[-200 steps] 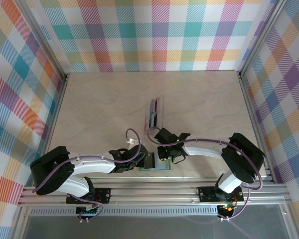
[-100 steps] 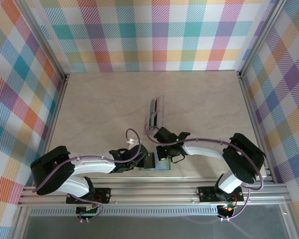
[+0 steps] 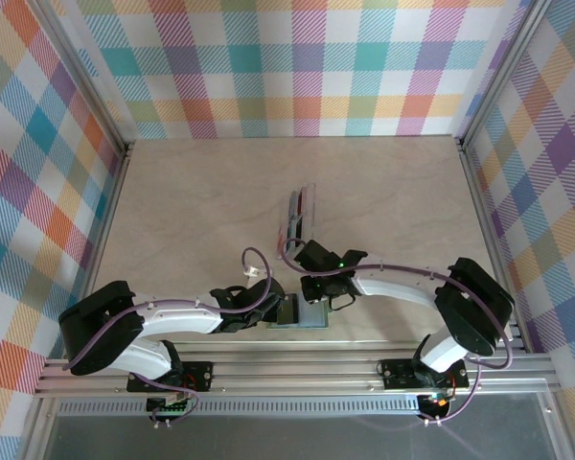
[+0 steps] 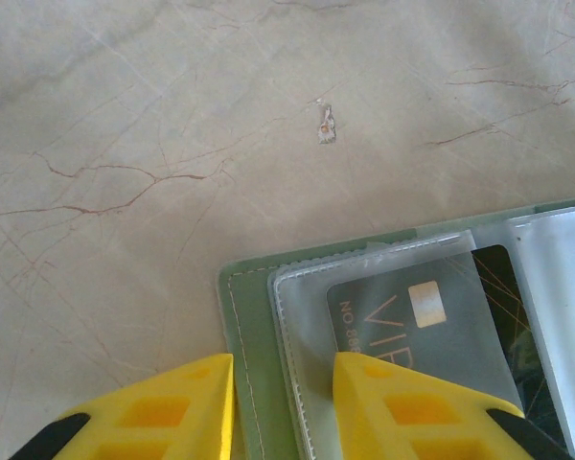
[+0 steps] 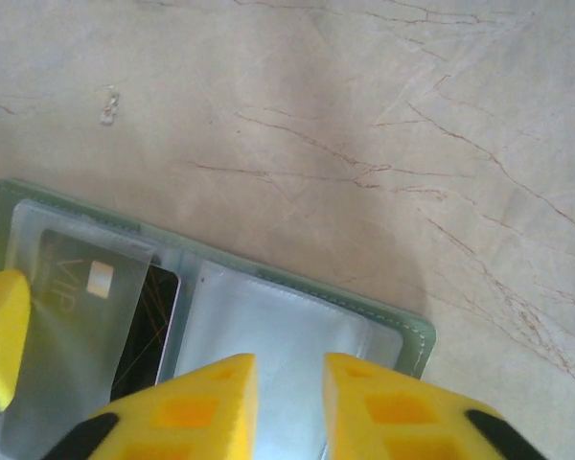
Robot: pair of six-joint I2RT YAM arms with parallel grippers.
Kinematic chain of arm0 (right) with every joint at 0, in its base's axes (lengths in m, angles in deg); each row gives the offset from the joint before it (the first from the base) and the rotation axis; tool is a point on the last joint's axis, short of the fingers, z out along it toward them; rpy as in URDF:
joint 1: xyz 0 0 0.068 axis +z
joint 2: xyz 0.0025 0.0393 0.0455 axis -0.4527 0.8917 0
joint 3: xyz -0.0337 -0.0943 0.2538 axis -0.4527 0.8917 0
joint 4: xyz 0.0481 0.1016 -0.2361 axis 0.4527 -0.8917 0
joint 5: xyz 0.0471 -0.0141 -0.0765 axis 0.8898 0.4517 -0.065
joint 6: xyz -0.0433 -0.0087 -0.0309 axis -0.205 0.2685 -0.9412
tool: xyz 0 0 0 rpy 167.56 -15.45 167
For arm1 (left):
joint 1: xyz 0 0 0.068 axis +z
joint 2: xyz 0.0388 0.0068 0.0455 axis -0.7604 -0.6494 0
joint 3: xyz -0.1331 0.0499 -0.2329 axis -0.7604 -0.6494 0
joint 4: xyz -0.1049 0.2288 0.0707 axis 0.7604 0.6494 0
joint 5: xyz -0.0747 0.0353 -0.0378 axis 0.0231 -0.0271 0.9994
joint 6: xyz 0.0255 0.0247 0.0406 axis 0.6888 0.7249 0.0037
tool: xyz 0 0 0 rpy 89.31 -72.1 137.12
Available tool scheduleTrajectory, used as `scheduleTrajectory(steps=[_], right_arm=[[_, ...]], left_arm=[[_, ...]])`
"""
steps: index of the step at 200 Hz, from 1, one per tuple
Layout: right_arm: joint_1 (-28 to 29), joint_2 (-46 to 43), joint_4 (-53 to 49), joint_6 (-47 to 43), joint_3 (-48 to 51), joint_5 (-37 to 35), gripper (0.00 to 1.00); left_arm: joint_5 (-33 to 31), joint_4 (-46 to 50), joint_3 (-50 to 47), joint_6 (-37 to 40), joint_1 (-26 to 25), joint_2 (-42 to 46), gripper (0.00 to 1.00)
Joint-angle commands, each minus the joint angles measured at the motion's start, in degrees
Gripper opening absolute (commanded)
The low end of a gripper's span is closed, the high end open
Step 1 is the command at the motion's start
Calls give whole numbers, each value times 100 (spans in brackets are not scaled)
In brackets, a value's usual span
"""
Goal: Put the credit cards into the card holder
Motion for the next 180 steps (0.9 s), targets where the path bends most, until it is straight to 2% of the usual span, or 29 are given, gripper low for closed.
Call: scheduleTrajectory(steps=[1, 19, 94, 108, 153, 180], right_arm=[[34, 233, -276, 2, -145, -203, 28], [37, 304, -231, -7, -138, -173, 29], [140, 526, -295, 67, -66, -214, 24], [158, 571, -271, 81, -49, -184, 21], [168, 495, -204, 62, -44, -126, 0], [167, 395, -246, 4, -141, -154, 0]], left_arm=[[188, 322, -117, -48, -91, -277, 32], [195, 322, -117, -46, -90, -278, 32], [206, 331, -58, -20, -90, -331, 32], [206, 328, -55, -25, -90, -340, 32], [180, 365, -73, -21, -90, -303, 32], [144, 378, -56, -21, -90, -372, 32]])
